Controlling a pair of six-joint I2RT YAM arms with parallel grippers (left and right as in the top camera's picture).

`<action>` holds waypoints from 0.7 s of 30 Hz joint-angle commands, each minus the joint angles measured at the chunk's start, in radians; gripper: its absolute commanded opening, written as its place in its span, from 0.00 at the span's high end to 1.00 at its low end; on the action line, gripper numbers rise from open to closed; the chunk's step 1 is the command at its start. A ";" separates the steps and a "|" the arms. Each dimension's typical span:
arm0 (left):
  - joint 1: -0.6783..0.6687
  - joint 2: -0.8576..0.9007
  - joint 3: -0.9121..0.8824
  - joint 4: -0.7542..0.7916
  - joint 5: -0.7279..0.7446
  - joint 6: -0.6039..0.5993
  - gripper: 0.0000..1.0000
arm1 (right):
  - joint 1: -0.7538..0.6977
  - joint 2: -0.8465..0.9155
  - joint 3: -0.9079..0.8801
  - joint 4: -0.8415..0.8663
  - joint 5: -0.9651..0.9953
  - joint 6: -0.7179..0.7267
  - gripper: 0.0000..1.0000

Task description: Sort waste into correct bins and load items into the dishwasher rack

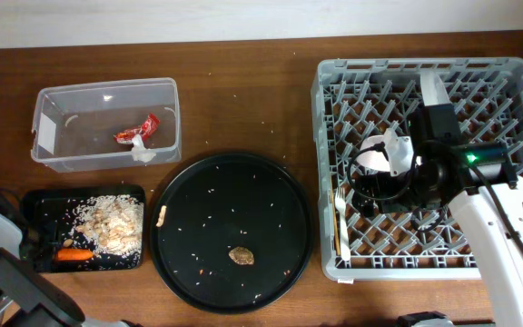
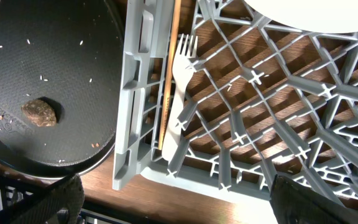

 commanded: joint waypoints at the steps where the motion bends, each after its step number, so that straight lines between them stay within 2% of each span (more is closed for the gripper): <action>1: 0.003 0.011 0.019 0.002 -0.003 0.015 0.46 | 0.009 0.002 -0.005 -0.003 0.012 -0.005 0.02; 3: 0.003 0.011 0.019 -0.006 0.004 0.016 0.24 | 0.009 0.002 -0.005 -0.004 0.012 -0.005 0.02; 5: 0.003 0.011 0.020 -0.013 0.005 0.031 0.16 | 0.009 0.002 -0.005 -0.005 0.013 -0.005 0.02; 11: -0.003 -0.040 0.088 -0.075 0.082 0.064 0.13 | 0.009 0.002 -0.005 -0.008 0.013 -0.006 0.01; 14: -0.050 -0.109 0.145 -0.105 0.124 0.109 0.13 | 0.009 0.002 -0.005 -0.005 0.013 -0.006 0.02; 17: -0.167 -0.185 0.166 -0.107 0.198 0.175 0.13 | 0.009 0.002 -0.005 0.002 0.013 -0.006 0.02; 21: -0.421 -0.220 0.166 -0.138 0.211 0.255 0.13 | 0.009 0.002 -0.005 0.004 0.013 -0.006 0.02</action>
